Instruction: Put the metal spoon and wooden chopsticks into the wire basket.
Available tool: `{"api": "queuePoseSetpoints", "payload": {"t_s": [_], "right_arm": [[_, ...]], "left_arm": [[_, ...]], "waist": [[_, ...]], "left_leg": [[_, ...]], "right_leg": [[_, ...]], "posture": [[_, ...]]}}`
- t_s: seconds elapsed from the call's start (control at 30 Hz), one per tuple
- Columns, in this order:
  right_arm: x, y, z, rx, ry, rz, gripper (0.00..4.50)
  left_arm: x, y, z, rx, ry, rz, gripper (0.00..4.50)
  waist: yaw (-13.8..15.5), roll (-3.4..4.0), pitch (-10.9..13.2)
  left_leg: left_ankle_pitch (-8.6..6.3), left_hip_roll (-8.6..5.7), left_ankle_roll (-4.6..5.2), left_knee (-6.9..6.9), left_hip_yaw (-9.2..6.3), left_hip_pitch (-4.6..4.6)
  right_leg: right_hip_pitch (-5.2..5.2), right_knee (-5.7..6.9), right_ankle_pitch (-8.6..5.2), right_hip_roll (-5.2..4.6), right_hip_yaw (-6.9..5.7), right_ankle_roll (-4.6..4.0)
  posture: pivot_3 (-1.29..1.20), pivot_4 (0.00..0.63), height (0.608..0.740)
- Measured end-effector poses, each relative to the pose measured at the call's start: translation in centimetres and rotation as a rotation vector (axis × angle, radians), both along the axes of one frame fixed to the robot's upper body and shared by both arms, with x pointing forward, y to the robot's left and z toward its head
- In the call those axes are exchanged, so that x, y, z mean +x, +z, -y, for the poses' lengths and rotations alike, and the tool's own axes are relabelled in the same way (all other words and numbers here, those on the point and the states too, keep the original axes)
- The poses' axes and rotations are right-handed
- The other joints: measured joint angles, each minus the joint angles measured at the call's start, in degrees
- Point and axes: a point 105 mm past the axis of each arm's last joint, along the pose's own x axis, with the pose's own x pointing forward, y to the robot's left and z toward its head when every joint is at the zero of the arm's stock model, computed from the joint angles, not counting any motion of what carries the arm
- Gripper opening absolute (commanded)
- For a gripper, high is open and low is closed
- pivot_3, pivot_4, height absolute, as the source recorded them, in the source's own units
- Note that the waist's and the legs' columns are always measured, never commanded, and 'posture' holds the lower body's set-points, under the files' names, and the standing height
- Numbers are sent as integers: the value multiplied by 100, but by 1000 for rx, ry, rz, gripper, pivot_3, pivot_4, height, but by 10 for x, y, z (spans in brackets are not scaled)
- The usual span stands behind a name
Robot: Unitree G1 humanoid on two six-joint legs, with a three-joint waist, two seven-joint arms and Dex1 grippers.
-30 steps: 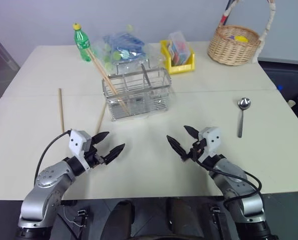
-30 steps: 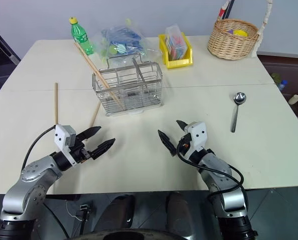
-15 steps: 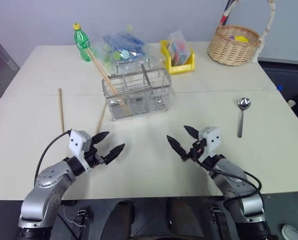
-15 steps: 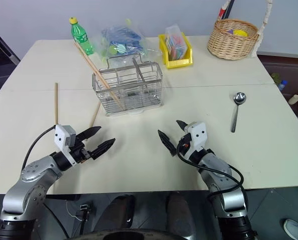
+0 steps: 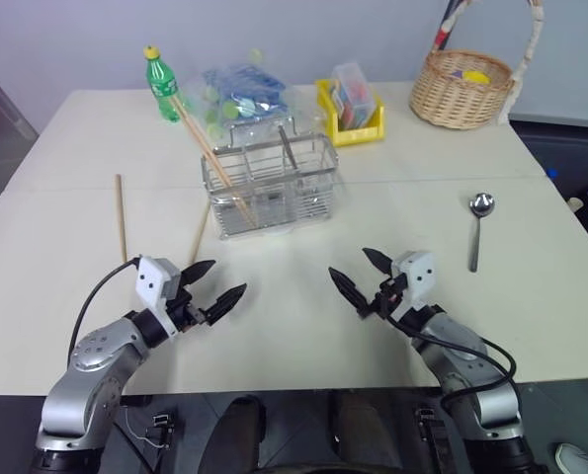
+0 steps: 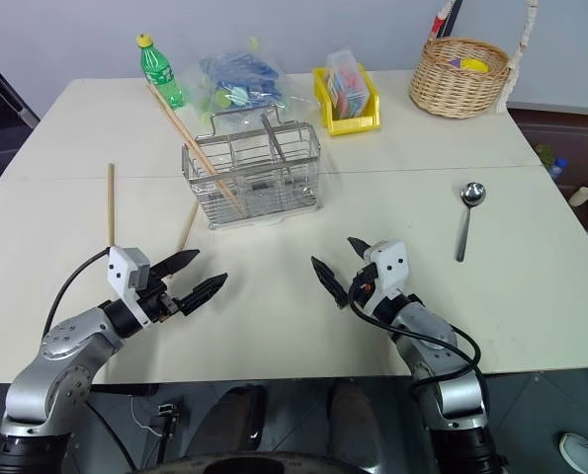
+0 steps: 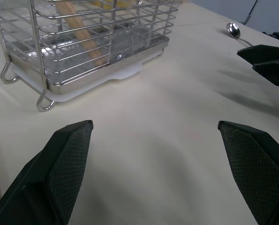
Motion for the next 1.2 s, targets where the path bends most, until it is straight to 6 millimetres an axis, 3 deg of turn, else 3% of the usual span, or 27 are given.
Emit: {"api": "queuePoseSetpoints", "payload": {"t_s": [0.37,0.53,0.7,0.87,1.03,1.2], "right_arm": [[0,1,0,-4,2,2,4438],[6,5,5,-37,0,3,4438],[13,4,22,-49,-80,-42,4438],[27,20,51,-66,-204,-60,4438],[42,53,84,-105,-317,-14,4438],[63,58,129,-175,-487,-108,4438]], "left_arm": [[0,1,1,-2,-5,2,4500],[-10,22,8,20,-127,36,4500],[-16,36,11,51,-261,37,4500],[-16,55,20,65,-394,62,4500],[-12,63,27,59,-447,87,4500],[-4,61,35,32,-468,85,4500]], "waist": [[0,0,0],[-2,0,0],[1,0,0],[-7,2,1],[-10,2,2],[-1,2,2]], "left_leg": [[0,0,0,0,0,0],[0,0,0,-1,0,0],[0,0,0,0,0,-1],[0,0,0,0,1,-1],[0,0,1,-2,1,-2],[0,-1,1,0,3,-4]], "right_leg": [[0,0,0,0,0,0],[-1,0,0,0,0,-1],[0,0,-1,0,0,-2],[-1,1,0,0,0,-1],[-2,1,1,1,0,0],[-2,0,1,1,0,0]], "posture": [[0,150,740],[0,150,740],[0,150,740],[0,150,740],[0,150,740],[0,150,740]]}}
